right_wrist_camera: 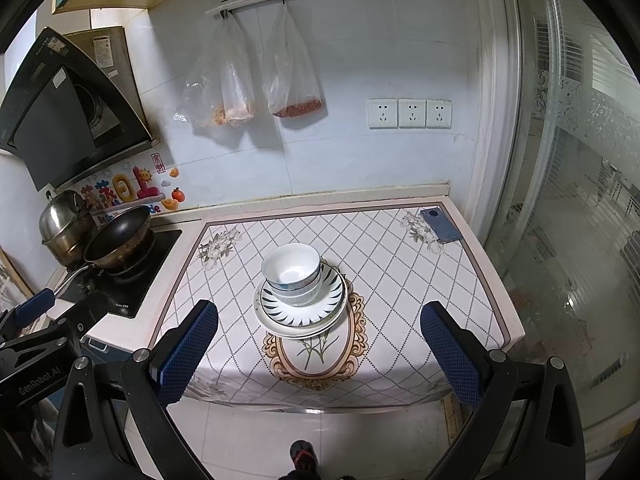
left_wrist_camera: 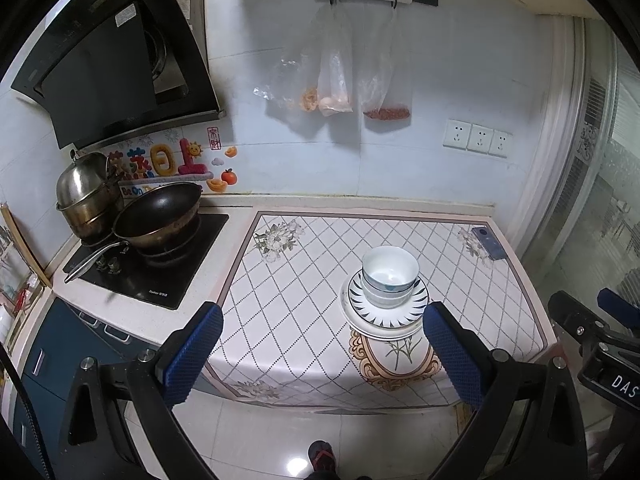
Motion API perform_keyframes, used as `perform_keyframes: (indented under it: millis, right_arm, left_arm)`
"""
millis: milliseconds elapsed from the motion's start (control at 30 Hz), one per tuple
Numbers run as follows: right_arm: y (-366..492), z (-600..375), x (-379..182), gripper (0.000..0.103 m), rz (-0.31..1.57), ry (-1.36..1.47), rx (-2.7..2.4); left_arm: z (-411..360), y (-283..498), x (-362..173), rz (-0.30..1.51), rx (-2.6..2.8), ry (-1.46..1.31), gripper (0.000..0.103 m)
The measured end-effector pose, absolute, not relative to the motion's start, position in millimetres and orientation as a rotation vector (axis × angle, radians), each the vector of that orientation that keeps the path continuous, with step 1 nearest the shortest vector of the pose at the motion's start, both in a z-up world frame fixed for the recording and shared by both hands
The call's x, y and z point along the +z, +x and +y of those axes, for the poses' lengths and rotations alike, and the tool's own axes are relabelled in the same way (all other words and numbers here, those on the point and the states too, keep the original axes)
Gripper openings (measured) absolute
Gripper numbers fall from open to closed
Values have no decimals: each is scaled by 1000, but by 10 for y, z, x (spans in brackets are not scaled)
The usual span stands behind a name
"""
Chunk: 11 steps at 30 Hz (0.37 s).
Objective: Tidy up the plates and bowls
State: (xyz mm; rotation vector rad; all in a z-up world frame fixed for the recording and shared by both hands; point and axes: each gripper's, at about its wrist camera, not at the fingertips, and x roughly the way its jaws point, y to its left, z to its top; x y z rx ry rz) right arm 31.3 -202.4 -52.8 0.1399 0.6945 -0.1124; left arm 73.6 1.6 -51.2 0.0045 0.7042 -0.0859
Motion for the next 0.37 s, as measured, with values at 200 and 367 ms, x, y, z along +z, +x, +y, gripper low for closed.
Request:
perform_keyframes:
  millis: [200,367]
  right_arm:
    - [319,-2034,-545,103,696,140,-114]
    - [311,-2034,-565,103,695,137,-115]
  left_arm:
    - [-5,752,-512,703,-85,0,103]
    - [-42,757,-516,701,-82,-2,103]
